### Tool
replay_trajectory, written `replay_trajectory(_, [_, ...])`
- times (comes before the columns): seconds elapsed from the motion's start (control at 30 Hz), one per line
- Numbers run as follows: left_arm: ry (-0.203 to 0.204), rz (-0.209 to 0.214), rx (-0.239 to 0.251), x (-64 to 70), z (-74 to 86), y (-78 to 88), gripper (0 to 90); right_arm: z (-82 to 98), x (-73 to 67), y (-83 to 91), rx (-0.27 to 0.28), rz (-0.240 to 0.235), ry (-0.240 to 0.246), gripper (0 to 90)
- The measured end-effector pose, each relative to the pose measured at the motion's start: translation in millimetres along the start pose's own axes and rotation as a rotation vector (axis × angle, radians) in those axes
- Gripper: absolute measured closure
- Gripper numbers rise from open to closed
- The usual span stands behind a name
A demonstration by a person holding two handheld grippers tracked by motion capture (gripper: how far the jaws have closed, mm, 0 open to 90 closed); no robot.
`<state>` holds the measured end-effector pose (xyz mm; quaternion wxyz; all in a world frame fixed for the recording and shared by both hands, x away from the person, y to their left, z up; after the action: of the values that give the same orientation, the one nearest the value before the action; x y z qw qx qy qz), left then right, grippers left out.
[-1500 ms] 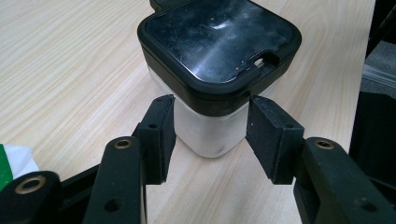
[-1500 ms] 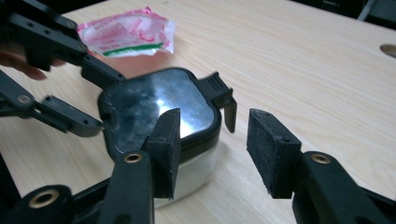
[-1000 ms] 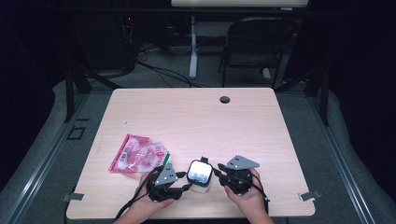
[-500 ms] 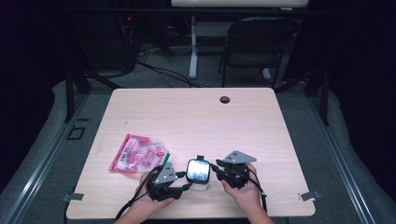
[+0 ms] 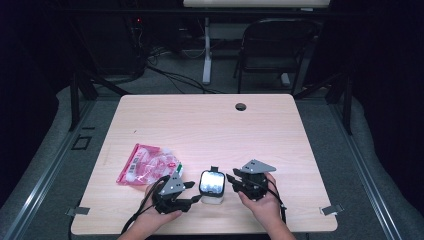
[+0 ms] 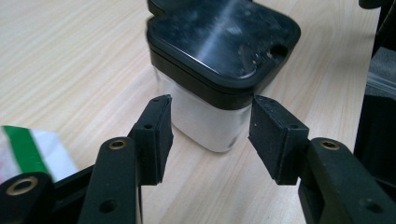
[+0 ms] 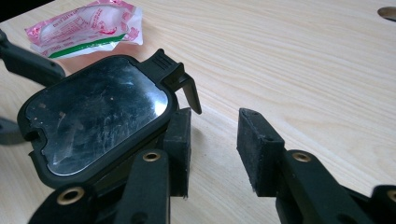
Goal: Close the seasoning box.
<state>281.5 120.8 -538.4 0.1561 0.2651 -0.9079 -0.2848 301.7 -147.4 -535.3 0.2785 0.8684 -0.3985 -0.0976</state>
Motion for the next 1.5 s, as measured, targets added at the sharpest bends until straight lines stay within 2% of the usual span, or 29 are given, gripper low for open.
replay_trajectory(0.23, [0.025, -0.038, 0.042, -10.7, -4.7, 14.4, 48.6, -0.7, 5.2, 9.0, 0.001, 0.015, -0.004, 63.3])
replay_trajectory(0.43, [0.047, -0.075, 0.063, -22.9, -6.3, 25.0, 48.2, -1.5, 9.1, 15.7, 0.018, 0.017, -0.031, 61.6])
replay_trajectory(0.57, [0.089, -0.113, 0.094, -37.8, -6.5, 36.5, 48.0, -1.7, 11.4, 19.1, 0.023, 0.019, -0.031, 60.6])
replay_trajectory(0.77, [0.156, -0.177, 0.132, -63.4, -2.9, 54.5, 47.1, 0.4, 15.2, 22.1, -0.014, 0.014, -0.024, 57.2])
replay_trajectory(0.97, [0.237, -0.228, 0.151, -87.8, 5.8, 67.7, 46.1, 5.4, 22.3, 26.3, -0.017, 0.018, -0.055, 55.4])
replay_trajectory(1.3, [0.308, -0.295, 0.129, -114.1, 21.0, 73.3, 45.5, 17.0, 36.1, 28.2, -0.015, 0.063, -0.095, 52.7])
replay_trajectory(1.4, [0.334, -0.312, 0.146, -120.1, 25.4, 76.1, 45.6, 23.6, 41.5, 26.5, -0.019, 0.094, -0.113, 52.1])
replay_trajectory(1.5, [0.355, -0.328, 0.153, -125.7, 29.2, 78.5, 45.6, 29.4, 47.8, 24.0, -0.037, 0.106, -0.135, 51.9])
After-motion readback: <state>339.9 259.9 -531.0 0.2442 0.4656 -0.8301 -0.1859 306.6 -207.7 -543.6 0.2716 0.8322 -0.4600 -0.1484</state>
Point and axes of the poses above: each handheld gripper's, and its own axes: y roughly backward along the jaws, z roughly out of its underside, x roughly to its right, the point moved 1 cm from there along -y, roughly forward along the jaws, and after that the axes turned 8 degrees about y, right-handed, at the moved point
